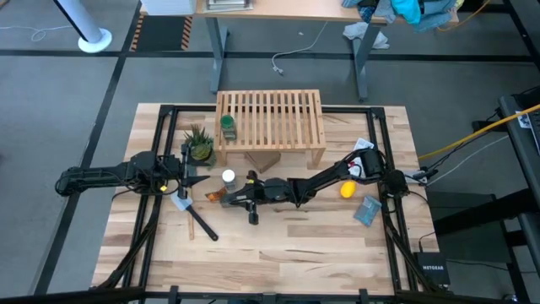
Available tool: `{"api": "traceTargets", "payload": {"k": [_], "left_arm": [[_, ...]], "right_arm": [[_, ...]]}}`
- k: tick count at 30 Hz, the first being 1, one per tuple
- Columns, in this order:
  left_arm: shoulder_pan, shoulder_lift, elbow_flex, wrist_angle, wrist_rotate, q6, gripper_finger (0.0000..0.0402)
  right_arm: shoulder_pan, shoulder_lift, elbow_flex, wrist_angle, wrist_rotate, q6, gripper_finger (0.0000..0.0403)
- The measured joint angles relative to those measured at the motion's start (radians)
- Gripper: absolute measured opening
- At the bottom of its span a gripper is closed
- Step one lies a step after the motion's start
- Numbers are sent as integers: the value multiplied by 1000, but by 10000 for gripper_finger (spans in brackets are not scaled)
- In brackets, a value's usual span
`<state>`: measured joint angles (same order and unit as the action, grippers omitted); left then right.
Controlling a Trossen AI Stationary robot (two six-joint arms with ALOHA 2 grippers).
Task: Shelf spices
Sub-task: Put the black seasoning can on the shelf
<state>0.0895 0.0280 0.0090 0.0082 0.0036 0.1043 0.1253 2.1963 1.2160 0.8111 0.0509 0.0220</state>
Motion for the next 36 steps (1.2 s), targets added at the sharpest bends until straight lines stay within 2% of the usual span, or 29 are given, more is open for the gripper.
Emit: {"api": "traceTargets", "payload": {"k": [4,8,14,19,22,30,36], "left_arm": [[0,0,0,0,0,0,180],[0,0,0,0,0,0,180],[0,0,0,0,0,0,180],[0,0,0,0,0,0,180],[0,0,0,0,0,0,180],[0,0,0,0,0,0,180],[0,0,0,0,0,0,180]], "right_arm": [[-1,-60,0,-9,2,-7,116],[-1,-146,0,-60,55,-107,116],[-10,-310,0,-279,201,-274,116],[-73,-419,1,-391,218,-296,116],[-134,-452,1,-415,162,-307,116],[-323,-459,1,-478,-78,-257,116],[-398,-458,1,-520,-124,-232,116]]}}
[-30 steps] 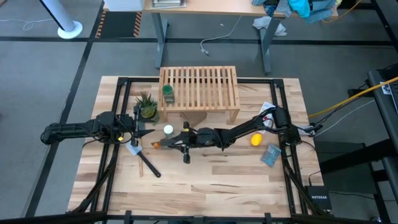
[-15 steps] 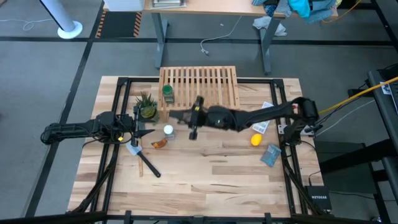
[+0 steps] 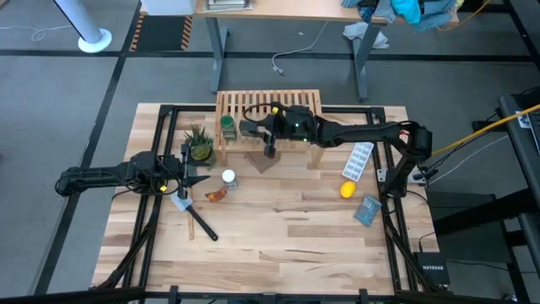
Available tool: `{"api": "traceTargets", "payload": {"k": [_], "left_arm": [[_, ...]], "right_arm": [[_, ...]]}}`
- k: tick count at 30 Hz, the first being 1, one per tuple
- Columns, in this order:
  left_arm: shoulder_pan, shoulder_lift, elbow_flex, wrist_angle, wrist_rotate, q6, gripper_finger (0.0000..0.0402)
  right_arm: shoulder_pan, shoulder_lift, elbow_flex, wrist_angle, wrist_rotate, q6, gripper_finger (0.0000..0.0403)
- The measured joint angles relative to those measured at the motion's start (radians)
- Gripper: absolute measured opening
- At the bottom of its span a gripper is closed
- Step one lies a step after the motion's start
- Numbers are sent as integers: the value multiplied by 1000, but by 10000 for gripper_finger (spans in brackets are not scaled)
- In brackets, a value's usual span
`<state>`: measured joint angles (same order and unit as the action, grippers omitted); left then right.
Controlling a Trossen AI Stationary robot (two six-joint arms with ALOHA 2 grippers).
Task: Shelf spices
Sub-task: Put the black seasoning can on the shelf
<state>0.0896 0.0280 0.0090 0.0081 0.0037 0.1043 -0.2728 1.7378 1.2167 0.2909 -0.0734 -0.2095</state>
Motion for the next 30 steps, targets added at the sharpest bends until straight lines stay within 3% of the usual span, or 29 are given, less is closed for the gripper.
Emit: {"api": "traceTargets", "payload": {"k": [8,19,30], "left_arm": [[0,0,0,0,0,0,180],[0,0,0,0,0,0,180],[0,0,0,0,0,0,180]], "right_arm": [[-15,0,0,-5,-104,8,116],[-16,0,0,-25,-105,26,117],[-16,0,0,-67,-59,25,209]]}}
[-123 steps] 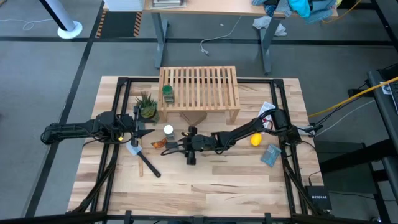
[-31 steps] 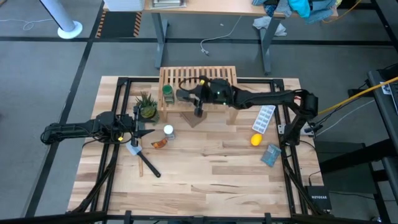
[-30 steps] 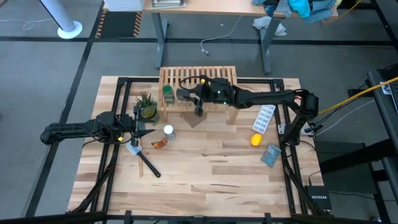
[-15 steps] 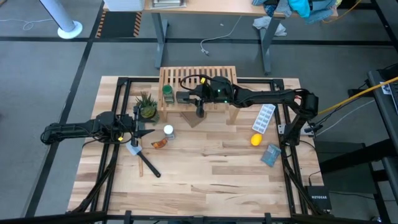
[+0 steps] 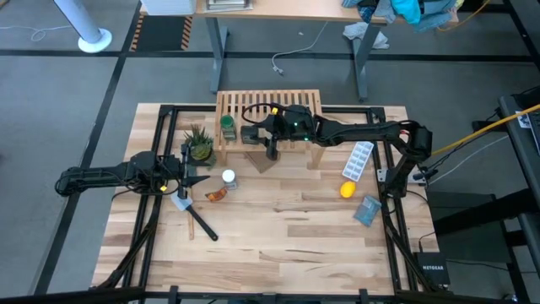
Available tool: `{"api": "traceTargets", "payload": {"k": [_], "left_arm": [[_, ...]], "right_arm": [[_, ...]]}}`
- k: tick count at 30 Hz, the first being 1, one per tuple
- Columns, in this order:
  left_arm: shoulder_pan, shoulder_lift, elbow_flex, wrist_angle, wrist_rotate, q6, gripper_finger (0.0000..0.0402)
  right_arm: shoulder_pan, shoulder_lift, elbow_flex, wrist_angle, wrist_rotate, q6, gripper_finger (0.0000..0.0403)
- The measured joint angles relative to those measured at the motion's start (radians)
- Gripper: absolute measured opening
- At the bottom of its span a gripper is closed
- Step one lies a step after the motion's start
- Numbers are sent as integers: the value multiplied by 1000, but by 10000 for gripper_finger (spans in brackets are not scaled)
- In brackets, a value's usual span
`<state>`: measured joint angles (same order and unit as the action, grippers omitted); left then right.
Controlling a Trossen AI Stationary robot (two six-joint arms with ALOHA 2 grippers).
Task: Shelf spices
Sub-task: Put the black seasoning can on the shelf, then put the orange seasoning bag on the shelf
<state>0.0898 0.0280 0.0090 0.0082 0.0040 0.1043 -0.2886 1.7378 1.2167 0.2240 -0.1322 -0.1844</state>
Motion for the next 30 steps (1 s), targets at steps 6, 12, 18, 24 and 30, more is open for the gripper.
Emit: {"api": "traceTargets", "payload": {"k": [6,12,18,24,30], "left_arm": [[0,0,0,0,0,0,180],[0,0,0,0,0,0,180],[0,0,0,0,0,0,180],[0,0,0,0,0,0,180],[0,0,0,0,0,0,180]], "right_arm": [[0,0,0,11,1,0,212],[0,-1,0,62,-15,2,208],[0,-2,0,79,-18,23,208],[0,-2,0,108,-18,23,209],[0,-2,0,189,-39,28,209]]}}
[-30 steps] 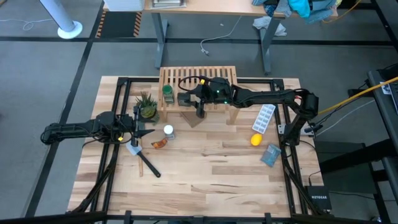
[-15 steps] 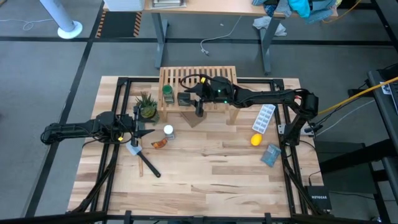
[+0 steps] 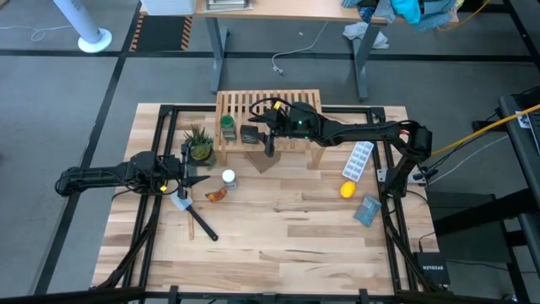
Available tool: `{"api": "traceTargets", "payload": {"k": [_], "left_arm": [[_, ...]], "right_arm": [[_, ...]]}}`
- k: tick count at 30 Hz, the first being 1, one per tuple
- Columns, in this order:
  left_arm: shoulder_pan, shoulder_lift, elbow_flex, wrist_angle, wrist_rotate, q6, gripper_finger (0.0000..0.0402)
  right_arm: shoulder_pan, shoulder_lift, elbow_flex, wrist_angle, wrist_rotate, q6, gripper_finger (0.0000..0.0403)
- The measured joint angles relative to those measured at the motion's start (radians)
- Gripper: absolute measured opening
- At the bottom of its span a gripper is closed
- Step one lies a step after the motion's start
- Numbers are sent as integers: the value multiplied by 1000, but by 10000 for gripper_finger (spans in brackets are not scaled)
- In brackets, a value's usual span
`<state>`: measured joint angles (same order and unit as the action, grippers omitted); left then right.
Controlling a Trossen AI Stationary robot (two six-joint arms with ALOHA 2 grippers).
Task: Shelf spices
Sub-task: Put the orange seasoning bag on the shelf
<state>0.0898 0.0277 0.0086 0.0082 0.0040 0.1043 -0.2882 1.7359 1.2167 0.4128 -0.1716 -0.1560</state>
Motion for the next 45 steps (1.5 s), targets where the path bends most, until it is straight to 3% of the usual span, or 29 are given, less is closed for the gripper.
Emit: {"api": "traceTargets", "payload": {"k": [5,11,19,23,27,30,45], "left_arm": [[0,0,0,0,0,0,180],[0,0,0,0,0,-5,180],[-1,0,0,0,2,-87,180],[-13,0,0,0,5,-128,180],[-21,0,0,1,6,-88,180],[-21,0,0,2,6,-77,180],[-21,0,0,2,11,-79,180]], "right_arm": [[0,0,0,50,-69,23,209],[26,0,0,48,-76,26,209],[180,-2,0,-70,-84,-26,209],[266,-2,0,-169,-9,-82,209],[327,23,0,-182,132,-109,209],[343,75,0,-171,162,-111,209],[320,341,0,219,166,-111,209]]}}
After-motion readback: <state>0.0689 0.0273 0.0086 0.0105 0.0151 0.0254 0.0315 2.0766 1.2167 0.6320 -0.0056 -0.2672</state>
